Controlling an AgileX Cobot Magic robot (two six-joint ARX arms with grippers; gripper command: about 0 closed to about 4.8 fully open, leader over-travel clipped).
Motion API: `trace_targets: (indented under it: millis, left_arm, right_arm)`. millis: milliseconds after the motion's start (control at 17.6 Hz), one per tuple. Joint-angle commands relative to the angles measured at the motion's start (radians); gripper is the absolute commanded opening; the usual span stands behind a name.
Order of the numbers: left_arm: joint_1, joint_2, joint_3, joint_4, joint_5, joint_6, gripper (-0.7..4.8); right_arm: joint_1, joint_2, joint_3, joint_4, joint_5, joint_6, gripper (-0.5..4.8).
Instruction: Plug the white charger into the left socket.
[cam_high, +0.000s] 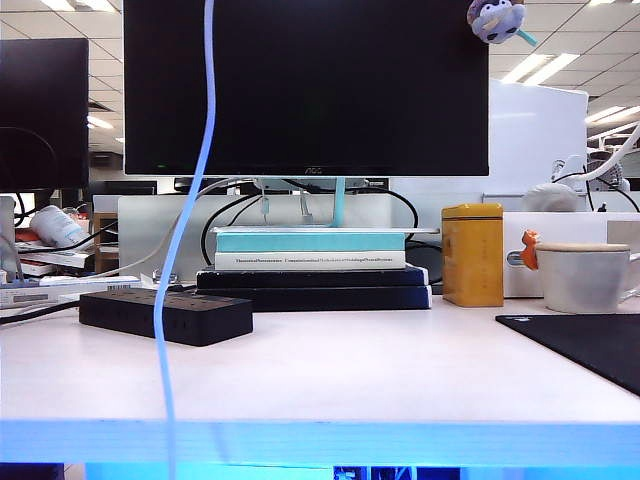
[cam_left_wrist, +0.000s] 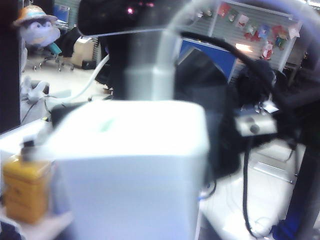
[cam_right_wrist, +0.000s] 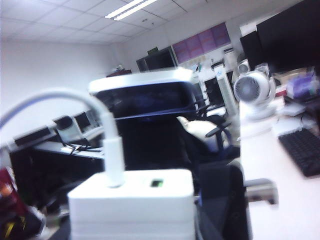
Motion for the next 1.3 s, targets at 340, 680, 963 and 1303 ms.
trace_targets:
  millis: [340, 680, 963, 1303]
  left_arm:
    - [0.06, -0.008, 0.005, -0.026, -0.201, 0.156, 4.79]
    - [0.25, -0.045, 0.005, -0.023, -0.279, 0.149, 4.79]
    - [0.286, -0.048, 0.005, -0.03, -0.312, 0.143, 4.79]
    - [0.287, -0.036, 0.004, -0.192, -0.389, 0.204, 4.79]
  right_arm:
    - [-0.018, -0.004, 0.002, -0.071, 0.14, -0.119, 2.11]
    - [-0.014, -0.004, 0.002, -0.419, 0.376, -0.49, 2.11]
    - [0.049, 0.034, 0.0, -0.565, 0.671, -0.725, 2.11]
    - [0.076, 0.148, -0.034, -0.377, 0.779, -0.684, 2.11]
